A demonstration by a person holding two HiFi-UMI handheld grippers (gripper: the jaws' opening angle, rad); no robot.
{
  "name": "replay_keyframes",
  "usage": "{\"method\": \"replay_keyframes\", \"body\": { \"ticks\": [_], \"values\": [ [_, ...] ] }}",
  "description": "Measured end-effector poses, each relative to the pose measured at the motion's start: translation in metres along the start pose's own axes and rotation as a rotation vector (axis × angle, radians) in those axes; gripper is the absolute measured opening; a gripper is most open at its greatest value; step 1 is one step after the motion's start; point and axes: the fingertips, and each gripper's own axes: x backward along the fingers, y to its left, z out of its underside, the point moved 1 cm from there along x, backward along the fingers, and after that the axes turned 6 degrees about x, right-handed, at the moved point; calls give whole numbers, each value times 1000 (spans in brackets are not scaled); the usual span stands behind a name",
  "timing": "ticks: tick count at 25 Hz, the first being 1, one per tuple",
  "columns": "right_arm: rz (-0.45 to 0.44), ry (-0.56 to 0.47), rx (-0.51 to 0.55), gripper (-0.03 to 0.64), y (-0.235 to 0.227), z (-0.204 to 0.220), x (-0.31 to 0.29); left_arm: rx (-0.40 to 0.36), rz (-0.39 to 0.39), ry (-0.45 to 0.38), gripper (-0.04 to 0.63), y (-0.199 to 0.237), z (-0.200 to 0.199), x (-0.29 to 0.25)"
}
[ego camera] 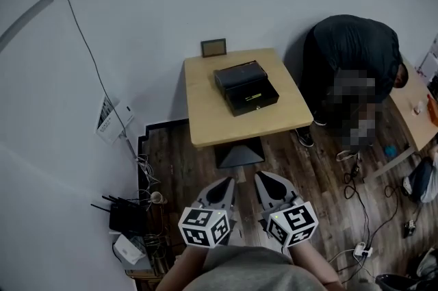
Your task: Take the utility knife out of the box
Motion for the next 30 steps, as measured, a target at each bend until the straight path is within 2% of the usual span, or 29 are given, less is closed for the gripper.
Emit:
{"method": "replay_keyframes", "body": {
  "ticks": [9, 16, 23, 30],
  "values": [
    [-47, 5, 10, 0, -13, -35, -95, -6, -22, -24, 5, 60, -63, -42],
    [-33, 0, 5, 0, -26, -37, -160, -5, -15, -23, 5, 112, -92, -79],
    [-11, 28, -7, 0, -34, -31, -201, 1, 14, 7, 4, 146, -105, -105],
    [5, 69, 6, 0, -51, -27, -212, 15, 28, 26, 5, 153, -110, -122]
  ]
}}
